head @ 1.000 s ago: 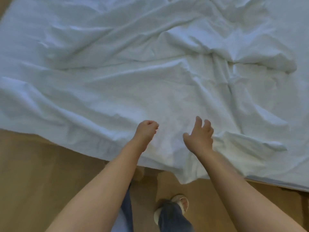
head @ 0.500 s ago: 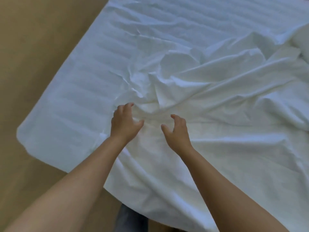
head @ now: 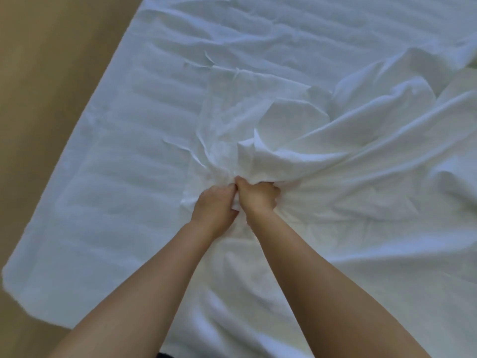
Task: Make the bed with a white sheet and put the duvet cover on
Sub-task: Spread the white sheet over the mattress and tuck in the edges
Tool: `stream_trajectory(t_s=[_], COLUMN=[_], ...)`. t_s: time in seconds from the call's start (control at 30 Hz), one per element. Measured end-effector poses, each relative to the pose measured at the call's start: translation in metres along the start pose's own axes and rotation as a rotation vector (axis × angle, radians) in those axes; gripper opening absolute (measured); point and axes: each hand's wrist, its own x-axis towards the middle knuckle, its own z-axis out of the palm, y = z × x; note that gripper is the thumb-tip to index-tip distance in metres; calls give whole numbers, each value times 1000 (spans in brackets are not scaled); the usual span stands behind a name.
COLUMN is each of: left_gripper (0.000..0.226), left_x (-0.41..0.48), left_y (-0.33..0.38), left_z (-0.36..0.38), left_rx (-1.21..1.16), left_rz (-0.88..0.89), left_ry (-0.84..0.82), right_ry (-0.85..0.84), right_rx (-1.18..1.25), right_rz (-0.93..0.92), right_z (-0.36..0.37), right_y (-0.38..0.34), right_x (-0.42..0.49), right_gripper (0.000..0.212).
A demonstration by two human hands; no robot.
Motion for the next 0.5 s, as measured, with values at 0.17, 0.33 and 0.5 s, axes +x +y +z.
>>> stream_trajectory(t_s=[0.17, 0.33, 0.5], left_gripper=[34, 52, 92], left_x=[10, 20, 50], left_y=[-27, -58, -53], left_z=[-12, -31, -72], left_rx=[-161, -133, -631], left_rz=[195, 415, 20], left_ry=[-184, -546, -675], right_ry=[195, 409, 430], right_rx=[96, 260, 398], right_rz=[79, 62, 26], right_z=[15, 34, 48], right_y=[-5, -7, -9], right_x=[1, -23, -31], right_gripper=[39, 26, 36])
